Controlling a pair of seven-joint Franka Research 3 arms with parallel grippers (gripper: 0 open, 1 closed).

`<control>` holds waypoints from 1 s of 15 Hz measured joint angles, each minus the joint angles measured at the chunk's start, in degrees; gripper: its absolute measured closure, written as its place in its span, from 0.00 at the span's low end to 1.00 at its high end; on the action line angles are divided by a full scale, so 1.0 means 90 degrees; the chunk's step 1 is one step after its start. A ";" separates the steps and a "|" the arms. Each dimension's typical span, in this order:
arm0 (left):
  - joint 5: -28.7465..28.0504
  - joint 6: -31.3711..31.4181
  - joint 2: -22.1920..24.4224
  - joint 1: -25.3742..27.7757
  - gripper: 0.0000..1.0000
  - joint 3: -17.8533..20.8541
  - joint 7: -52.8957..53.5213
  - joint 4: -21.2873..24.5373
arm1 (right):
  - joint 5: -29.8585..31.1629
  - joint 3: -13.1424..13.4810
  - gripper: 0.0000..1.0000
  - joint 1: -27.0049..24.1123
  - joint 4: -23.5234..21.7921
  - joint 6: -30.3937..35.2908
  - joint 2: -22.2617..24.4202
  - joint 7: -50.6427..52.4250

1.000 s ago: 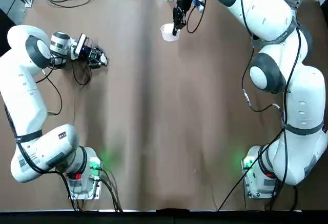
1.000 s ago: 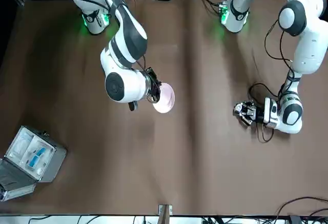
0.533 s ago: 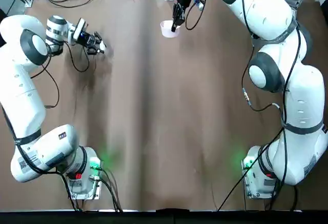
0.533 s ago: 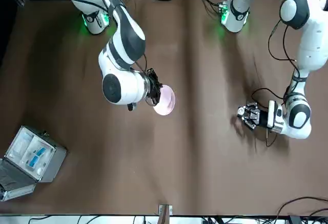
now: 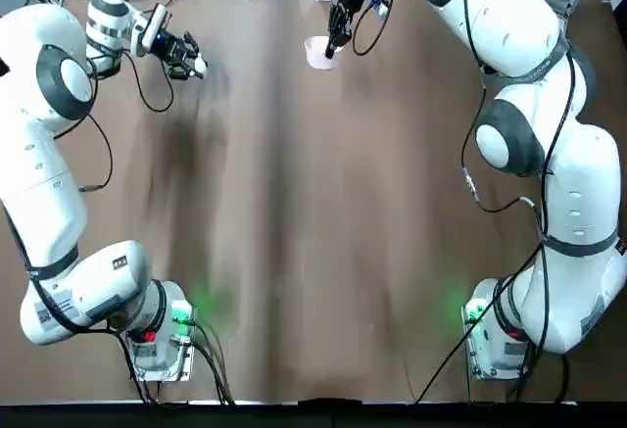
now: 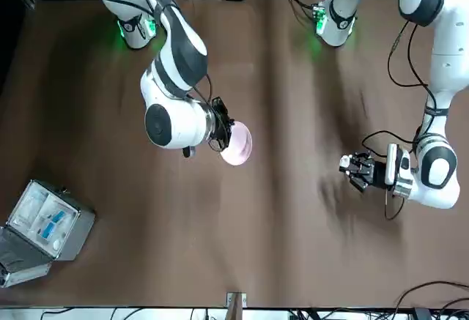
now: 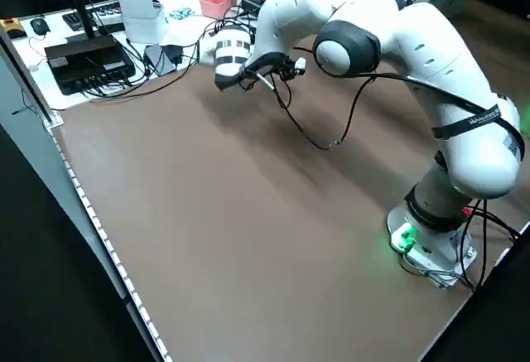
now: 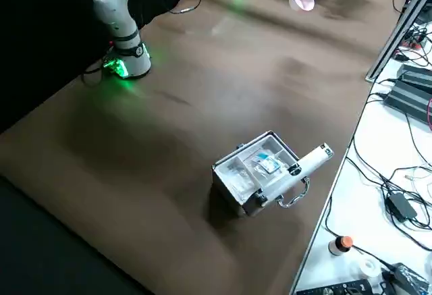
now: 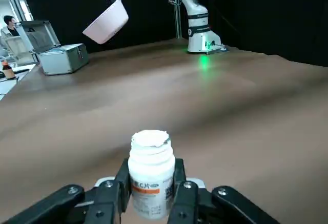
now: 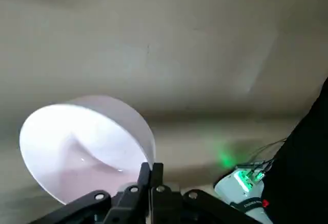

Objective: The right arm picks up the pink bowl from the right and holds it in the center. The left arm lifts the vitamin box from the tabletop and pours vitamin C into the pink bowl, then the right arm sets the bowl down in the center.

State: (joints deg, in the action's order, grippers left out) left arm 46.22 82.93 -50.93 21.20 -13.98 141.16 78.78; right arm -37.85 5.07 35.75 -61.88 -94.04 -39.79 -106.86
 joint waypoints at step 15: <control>-0.0069 0.1133 0.1276 -0.1504 0.65 -0.0150 -0.1293 -0.0080 | -0.0667 -0.0172 0.98 -0.0237 0.0010 -0.0087 -0.0174 0.0827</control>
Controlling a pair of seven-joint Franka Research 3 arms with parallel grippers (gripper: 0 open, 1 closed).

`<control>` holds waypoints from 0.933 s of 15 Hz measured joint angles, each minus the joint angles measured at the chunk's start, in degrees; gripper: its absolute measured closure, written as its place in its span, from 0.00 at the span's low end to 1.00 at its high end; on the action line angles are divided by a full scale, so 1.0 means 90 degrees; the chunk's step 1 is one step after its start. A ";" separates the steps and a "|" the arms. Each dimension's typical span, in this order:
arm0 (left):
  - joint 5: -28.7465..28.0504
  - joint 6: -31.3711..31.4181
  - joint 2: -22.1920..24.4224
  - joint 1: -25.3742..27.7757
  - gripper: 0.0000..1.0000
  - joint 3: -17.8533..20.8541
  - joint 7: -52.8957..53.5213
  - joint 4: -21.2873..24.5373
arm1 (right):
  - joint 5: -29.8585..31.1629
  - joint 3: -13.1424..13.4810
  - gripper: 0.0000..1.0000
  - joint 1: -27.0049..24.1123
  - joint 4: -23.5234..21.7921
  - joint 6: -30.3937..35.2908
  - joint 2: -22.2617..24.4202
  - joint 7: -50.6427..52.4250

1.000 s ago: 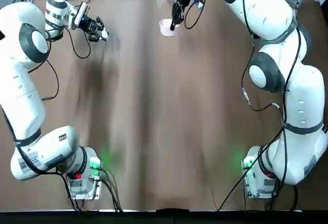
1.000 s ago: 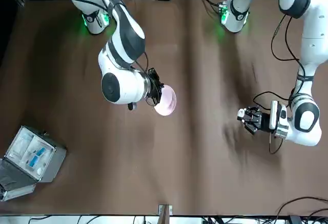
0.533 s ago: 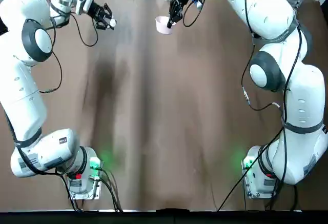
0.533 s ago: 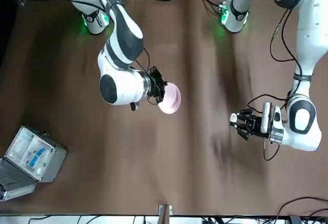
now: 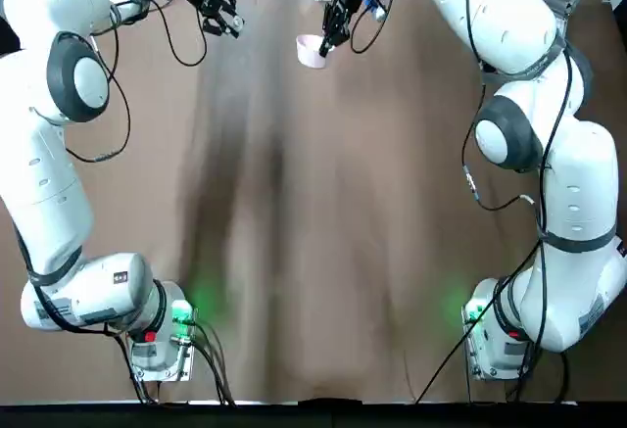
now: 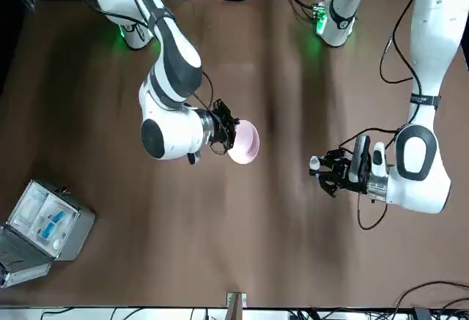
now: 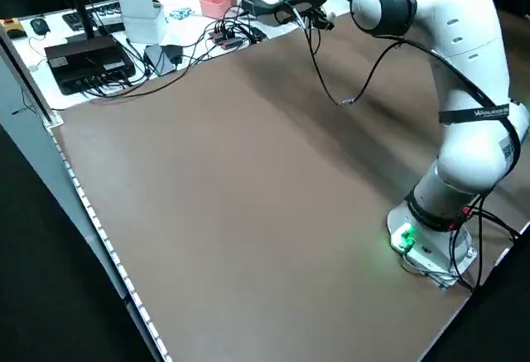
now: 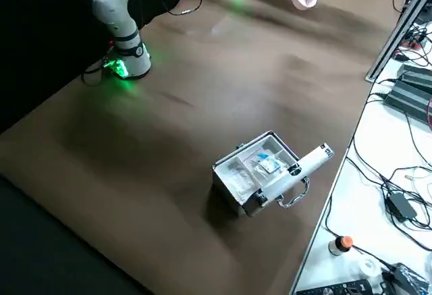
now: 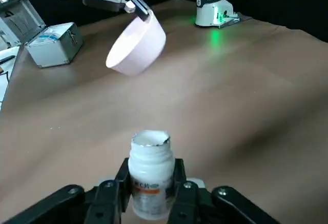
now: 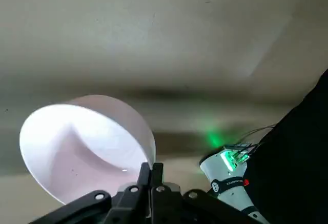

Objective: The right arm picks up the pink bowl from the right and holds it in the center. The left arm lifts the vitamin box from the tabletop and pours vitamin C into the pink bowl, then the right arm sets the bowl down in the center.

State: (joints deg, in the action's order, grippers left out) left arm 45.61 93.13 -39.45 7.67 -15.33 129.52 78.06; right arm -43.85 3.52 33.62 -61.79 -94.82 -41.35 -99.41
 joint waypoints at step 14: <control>-0.0329 0.0846 0.0631 -0.2171 0.65 0.0843 -0.0561 0.0000 | 0.0000 -0.0031 0.98 0.0107 0.0065 -0.0124 -0.0075 0.0000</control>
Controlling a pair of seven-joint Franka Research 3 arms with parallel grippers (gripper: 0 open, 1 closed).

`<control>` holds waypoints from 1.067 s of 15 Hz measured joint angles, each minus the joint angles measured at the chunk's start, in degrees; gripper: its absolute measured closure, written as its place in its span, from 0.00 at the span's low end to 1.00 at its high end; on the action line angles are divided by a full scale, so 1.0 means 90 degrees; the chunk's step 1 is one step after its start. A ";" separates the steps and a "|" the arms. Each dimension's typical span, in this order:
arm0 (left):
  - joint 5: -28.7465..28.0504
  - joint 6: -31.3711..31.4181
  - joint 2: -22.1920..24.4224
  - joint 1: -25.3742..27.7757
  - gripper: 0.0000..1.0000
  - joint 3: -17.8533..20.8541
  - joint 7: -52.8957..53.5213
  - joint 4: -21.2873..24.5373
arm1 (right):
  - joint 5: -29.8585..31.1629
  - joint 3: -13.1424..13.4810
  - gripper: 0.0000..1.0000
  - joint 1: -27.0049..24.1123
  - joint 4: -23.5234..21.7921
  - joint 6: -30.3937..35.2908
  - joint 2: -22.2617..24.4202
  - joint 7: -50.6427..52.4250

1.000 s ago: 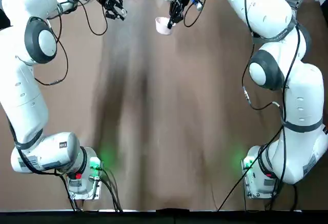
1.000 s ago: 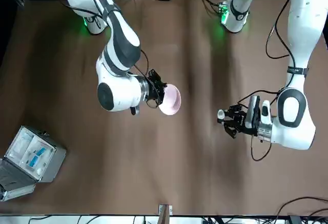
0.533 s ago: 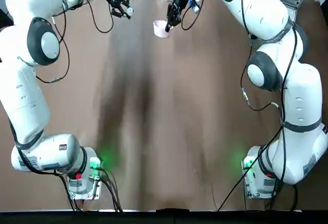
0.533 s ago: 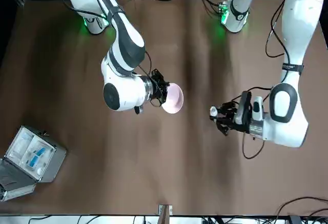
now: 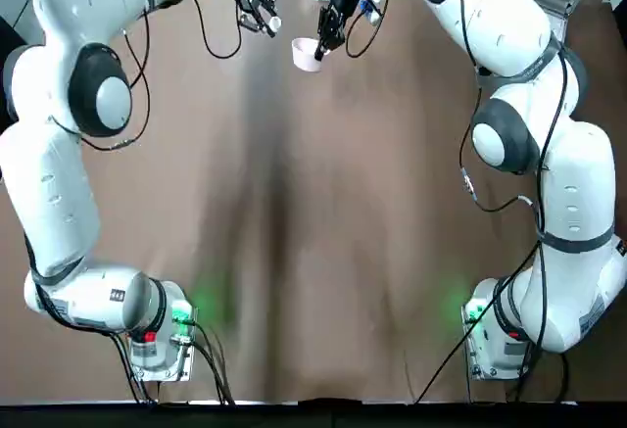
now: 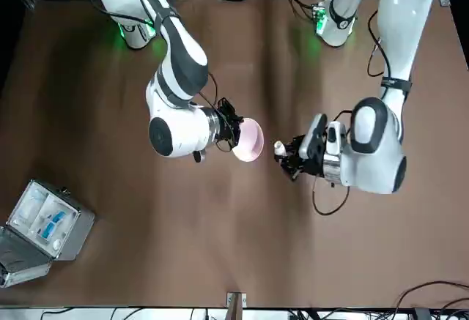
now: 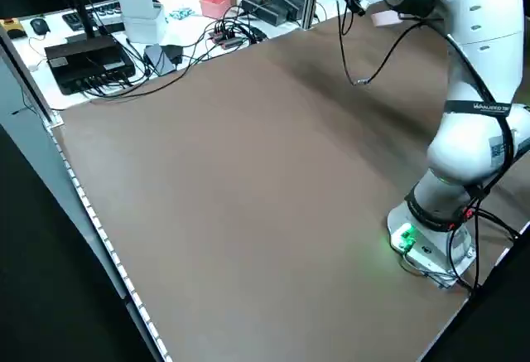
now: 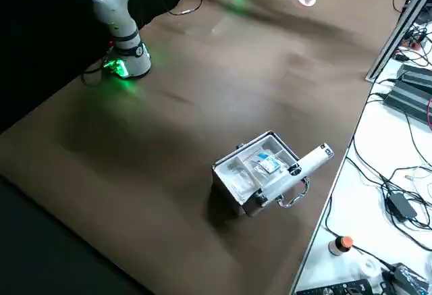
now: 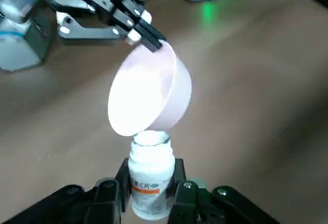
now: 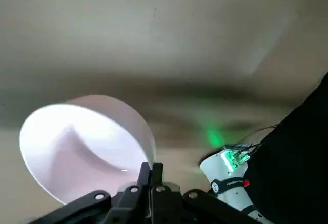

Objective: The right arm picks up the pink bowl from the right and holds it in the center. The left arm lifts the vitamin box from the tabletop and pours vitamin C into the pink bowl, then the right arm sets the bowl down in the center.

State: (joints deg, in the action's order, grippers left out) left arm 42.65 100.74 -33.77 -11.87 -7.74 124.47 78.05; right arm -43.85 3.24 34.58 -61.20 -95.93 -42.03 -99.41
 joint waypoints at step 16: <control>-0.0239 0.0453 0.0266 -0.1880 0.65 0.1811 -0.0106 -0.0113 | 0.0000 -0.0003 0.98 0.0015 0.0009 -0.0016 0.0000 0.0001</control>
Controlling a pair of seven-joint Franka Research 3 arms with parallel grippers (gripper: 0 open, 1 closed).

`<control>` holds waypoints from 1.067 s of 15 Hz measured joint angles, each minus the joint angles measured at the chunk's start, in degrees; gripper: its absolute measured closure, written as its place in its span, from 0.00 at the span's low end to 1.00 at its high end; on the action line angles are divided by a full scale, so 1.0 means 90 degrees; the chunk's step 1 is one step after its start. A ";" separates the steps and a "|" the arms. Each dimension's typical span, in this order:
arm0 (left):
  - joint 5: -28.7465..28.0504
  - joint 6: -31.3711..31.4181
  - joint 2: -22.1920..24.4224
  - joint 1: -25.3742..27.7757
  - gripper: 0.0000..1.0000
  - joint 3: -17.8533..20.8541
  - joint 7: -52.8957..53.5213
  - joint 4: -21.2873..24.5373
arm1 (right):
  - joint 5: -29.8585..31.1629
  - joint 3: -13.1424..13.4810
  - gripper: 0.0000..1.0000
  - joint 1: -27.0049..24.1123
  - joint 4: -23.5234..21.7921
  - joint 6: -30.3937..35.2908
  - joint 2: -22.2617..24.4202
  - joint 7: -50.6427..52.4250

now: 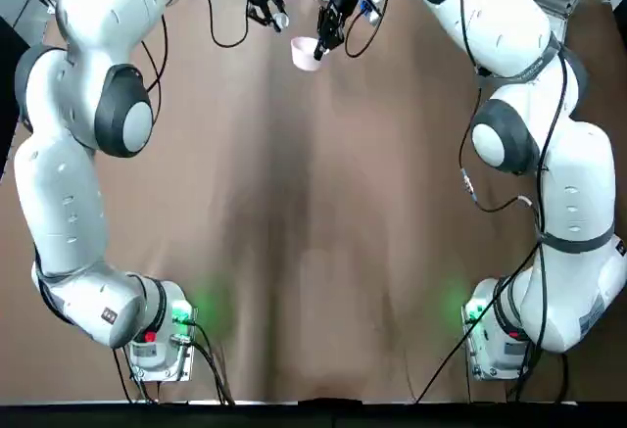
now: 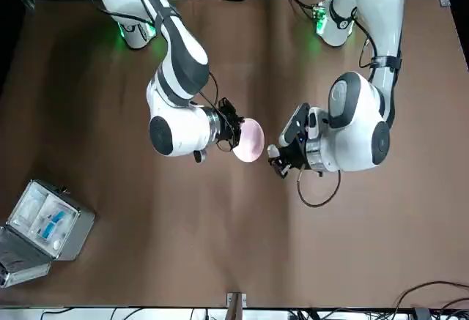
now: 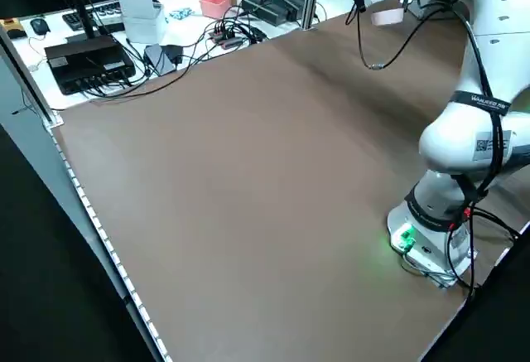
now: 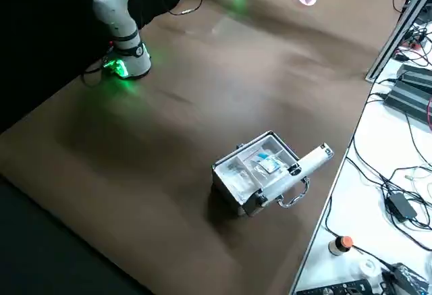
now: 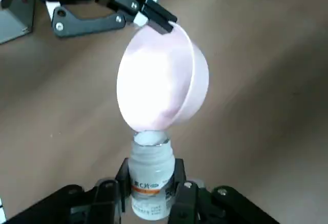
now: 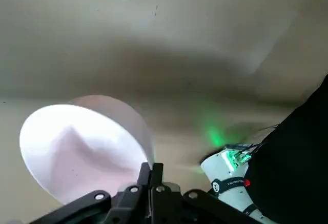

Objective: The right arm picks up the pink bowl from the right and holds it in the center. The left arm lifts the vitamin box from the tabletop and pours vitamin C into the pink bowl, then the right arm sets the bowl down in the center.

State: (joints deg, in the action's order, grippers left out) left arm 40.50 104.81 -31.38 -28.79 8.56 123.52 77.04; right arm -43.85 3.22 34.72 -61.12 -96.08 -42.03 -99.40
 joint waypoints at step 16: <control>-0.0499 0.1194 0.0005 -0.2259 0.65 0.1760 -0.0046 -0.0037 | 0.0000 0.0000 0.98 0.0001 0.0003 -0.0002 0.0000 0.0088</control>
State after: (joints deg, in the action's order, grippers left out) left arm 36.01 115.56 -31.33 -49.11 24.40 123.11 76.70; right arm -43.85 3.21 34.73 -61.09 -96.09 -42.04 -98.61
